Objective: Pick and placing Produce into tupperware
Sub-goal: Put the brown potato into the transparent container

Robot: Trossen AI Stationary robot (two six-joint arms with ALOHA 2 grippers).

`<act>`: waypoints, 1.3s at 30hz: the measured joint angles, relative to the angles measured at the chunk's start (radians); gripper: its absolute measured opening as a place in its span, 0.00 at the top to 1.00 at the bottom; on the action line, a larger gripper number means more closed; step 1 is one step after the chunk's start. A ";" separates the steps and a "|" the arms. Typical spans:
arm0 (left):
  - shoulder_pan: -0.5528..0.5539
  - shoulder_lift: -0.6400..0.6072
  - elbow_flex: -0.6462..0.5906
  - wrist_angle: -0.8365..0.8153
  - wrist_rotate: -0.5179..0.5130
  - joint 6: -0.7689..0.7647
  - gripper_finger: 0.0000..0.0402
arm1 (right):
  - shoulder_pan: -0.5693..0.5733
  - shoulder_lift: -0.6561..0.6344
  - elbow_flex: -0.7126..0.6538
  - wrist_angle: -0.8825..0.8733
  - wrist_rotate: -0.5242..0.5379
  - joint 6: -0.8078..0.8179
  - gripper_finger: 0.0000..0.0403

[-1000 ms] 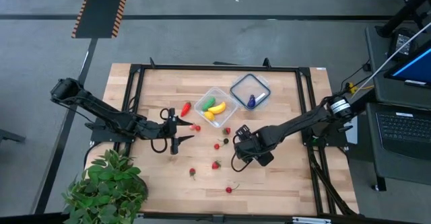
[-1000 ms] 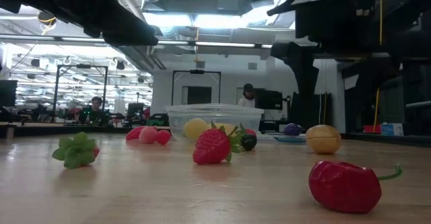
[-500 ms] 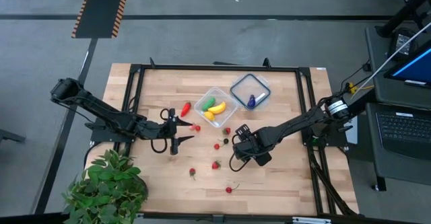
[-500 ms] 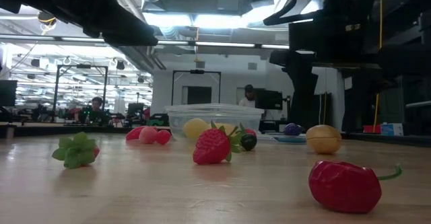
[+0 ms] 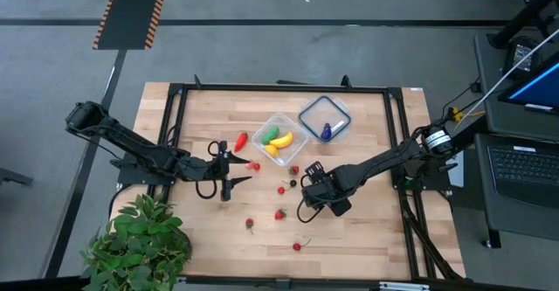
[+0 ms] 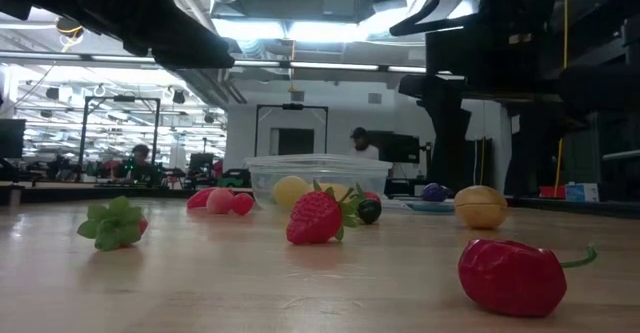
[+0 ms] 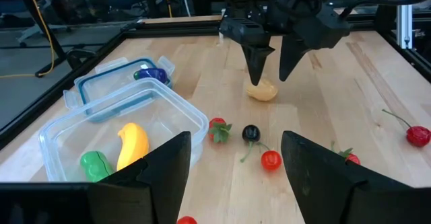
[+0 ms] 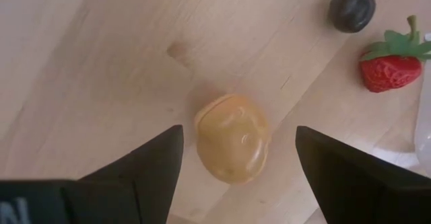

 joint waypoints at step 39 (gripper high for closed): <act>0.000 0.000 0.000 -0.001 0.000 0.000 0.44 | -0.016 -0.002 -0.149 0.156 -0.006 0.051 0.29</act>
